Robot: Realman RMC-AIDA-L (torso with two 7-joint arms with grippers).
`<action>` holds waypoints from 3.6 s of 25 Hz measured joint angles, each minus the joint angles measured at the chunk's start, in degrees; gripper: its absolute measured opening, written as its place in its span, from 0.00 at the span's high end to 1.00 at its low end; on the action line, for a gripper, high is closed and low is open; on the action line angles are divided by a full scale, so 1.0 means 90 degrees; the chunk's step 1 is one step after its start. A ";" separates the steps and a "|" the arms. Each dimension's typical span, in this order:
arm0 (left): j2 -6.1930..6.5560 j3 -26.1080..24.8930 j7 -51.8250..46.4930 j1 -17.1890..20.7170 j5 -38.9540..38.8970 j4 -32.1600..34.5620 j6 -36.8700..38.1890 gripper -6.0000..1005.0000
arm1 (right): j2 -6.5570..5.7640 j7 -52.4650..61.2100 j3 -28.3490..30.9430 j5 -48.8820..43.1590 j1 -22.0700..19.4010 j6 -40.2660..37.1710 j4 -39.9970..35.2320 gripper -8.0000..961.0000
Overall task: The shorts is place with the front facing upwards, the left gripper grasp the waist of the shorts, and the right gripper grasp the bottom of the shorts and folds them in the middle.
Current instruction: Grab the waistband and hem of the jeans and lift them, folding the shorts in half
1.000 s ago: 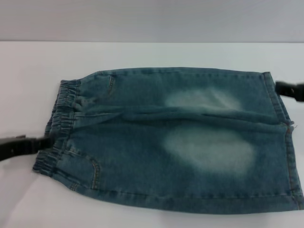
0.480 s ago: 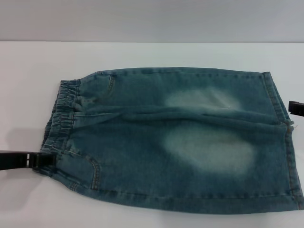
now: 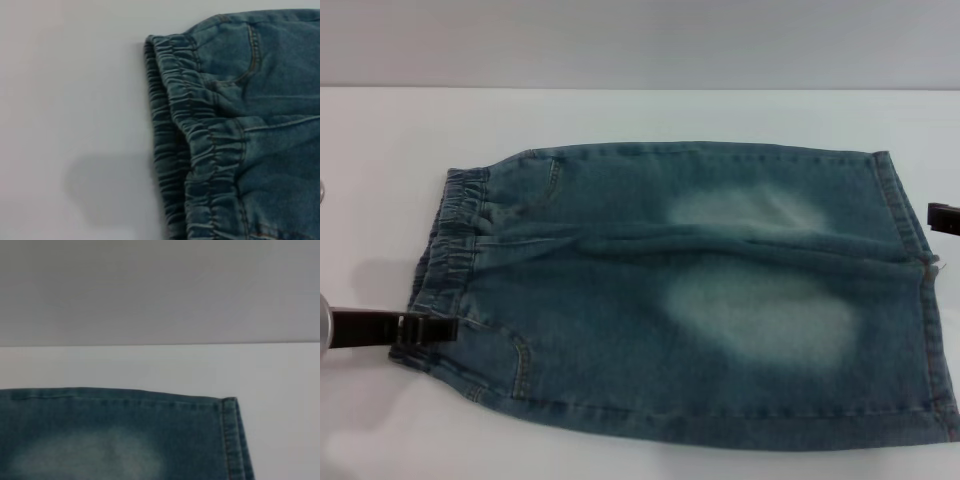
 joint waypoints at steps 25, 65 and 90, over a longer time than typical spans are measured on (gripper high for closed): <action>-0.0003 0.0426 -0.0842 -0.0108 0.0742 -0.0019 -0.0344 0.24 | -0.0011 -0.0046 -0.0052 -0.0304 0.0046 0.0024 0.0076 0.24; 0.0007 0.0503 -0.0758 -0.0035 0.0611 -0.0515 -0.0442 0.72 | 0.0002 0.0085 -0.0499 -0.0303 -0.0216 0.1055 0.0254 0.24; 0.0015 0.0466 -0.0759 -0.0096 0.0625 -0.0518 -0.0419 0.97 | 0.0008 0.0358 -0.0878 -0.0388 -0.0398 0.1329 -0.0131 0.24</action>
